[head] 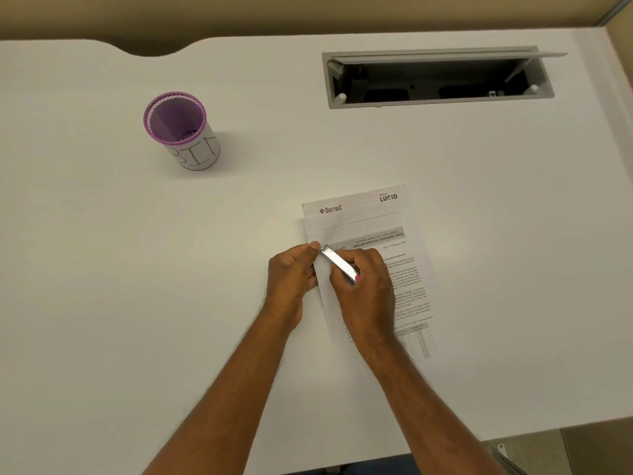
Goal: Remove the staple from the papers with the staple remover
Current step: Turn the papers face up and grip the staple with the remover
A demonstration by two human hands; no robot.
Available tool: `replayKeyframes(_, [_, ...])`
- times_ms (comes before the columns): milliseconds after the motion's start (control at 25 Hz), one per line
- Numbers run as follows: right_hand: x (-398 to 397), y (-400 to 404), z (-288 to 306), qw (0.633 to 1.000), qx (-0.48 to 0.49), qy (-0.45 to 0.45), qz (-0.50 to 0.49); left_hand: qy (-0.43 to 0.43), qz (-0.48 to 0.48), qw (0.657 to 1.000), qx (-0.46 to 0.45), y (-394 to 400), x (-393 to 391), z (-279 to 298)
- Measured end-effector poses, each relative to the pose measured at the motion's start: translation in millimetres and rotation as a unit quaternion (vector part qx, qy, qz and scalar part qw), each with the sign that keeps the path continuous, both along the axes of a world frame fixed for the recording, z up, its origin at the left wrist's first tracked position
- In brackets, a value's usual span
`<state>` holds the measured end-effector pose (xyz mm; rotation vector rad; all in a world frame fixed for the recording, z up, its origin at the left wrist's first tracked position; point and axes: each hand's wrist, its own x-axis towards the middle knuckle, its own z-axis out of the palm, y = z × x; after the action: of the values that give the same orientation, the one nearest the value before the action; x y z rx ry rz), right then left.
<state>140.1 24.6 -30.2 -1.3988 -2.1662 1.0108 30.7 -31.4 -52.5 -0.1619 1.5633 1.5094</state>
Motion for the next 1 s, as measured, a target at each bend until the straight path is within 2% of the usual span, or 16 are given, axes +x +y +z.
replayKeyframes(400, [2.7, 4.4, -9.2, 0.993, -0.098, 0.055, -0.037, -0.004, 0.008, 1.000, -0.006, 3.7, -0.5, 4.5])
replayKeyframes(640, [0.8, 4.1, -11.4, 0.994, -0.095, 0.046, -0.041, -0.003, 0.020, 0.999, -0.034, 6.8, 0.7, 5.5])
replayKeyframes(800, [-0.9, 1.3, -11.1, 0.999, -0.030, 0.007, -0.025, -0.004, 0.003, 0.999, -0.038, 7.0, -0.9, 9.4])
replayKeyframes(1000, [-3.8, 3.0, -8.7, 0.995, -0.092, 0.016, -0.038, -0.005, 0.000, 0.999, -0.045, 7.6, -0.7, 11.4])
